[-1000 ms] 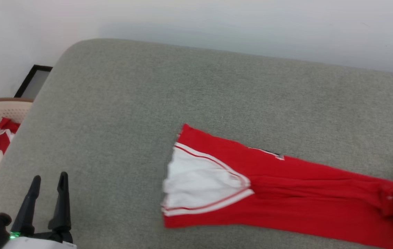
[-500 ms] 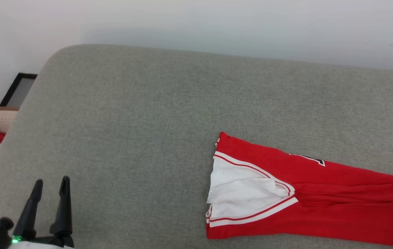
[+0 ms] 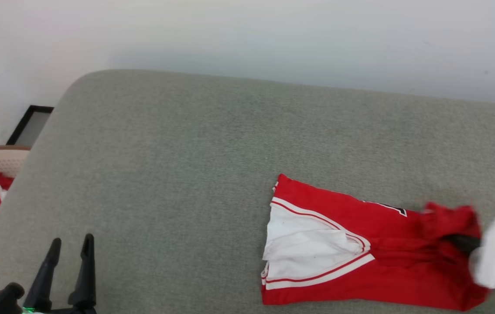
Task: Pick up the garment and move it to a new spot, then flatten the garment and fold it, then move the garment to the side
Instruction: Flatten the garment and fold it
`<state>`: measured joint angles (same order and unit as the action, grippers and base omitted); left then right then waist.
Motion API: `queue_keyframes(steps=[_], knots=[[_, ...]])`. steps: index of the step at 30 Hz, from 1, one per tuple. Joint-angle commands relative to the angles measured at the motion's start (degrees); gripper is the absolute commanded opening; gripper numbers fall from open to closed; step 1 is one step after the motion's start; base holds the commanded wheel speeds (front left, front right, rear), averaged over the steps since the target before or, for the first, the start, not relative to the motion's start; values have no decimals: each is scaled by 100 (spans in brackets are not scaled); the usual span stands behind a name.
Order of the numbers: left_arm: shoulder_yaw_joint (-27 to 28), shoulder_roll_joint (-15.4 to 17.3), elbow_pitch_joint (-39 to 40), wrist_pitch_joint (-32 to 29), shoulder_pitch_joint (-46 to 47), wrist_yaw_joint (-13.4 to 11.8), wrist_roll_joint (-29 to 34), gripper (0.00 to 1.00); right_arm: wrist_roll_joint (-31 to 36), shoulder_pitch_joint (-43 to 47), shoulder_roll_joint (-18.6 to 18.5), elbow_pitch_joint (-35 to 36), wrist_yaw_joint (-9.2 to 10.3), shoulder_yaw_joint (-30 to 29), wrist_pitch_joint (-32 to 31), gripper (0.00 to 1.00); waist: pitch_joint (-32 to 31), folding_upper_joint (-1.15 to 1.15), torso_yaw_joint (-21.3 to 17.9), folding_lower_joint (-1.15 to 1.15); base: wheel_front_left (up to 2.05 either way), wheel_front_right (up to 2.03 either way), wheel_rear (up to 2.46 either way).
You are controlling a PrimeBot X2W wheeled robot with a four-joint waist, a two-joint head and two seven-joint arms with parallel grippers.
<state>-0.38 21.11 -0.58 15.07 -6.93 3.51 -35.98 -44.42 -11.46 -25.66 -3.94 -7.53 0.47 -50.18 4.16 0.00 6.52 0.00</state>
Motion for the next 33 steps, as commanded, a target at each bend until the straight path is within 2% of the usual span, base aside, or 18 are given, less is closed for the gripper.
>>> queue_keyframes(steps=[1, 4, 9, 17, 22, 23, 24, 25, 26, 33], knots=[[-9, -3, -16, -17, 6, 10, -33, 100, -10, -32, 99, 66, 10, 110, -8, 0, -29, 0, 64, 0, 0, 0, 0], [-67, -19, -76, -24, 74, 52, -42, 100, 82, -238, 351, 227, 10, 507, -12, 0, -26, 0, 171, 0, 0, 0, 0], [-193, -70, -194, -19, 237, 102, -39, 100, 166, -702, 880, -57, 9, 1147, 82, 0, -10, 0, 359, 0, 0, 0, 0], [-378, -134, -397, -19, 474, 169, -22, 100, 546, -1400, 1456, -1153, 10, 1975, 526, 0, 36, 0, 655, 0, 0, 0, 0], [-400, -164, -498, -12, 546, 198, -30, 100, 676, -1739, 1696, -2057, 9, 2199, 912, 0, 81, 0, 748, 0, 0, 0, 0], [-396, -167, -512, -10, 550, 205, -27, 100, 692, -1819, 1727, -2202, 9, 2234, 992, 7, 91, 0, 754, 0, 0, 0, 0], [-395, -174, -523, -7, 555, 211, -21, 100, 728, -1901, 1726, -2312, 9, 2298, 1068, 35, 101, 0, 759, 0, 0, 0, 0], [-389, -176, -531, -4, 553, 217, -13, 100, 708, -1960, 1734, -2401, 9, 2353, 1128, 74, 109, 0, 759, 0, 0, 0, 0], [-382, -181, -538, -3, 548, 214, -9, 100, 648, -2006, 1757, -2470, 9, 2402, 1180, 100, 113, 0, 751, 0, 0, 0, 0], [-255, -187, -537, 4, 473, 223, 20, 100, 245, -2216, 1493, -2356, 9, 2802, 1437, 100, 108, 0, 546, 0, 0, 0, 0]])
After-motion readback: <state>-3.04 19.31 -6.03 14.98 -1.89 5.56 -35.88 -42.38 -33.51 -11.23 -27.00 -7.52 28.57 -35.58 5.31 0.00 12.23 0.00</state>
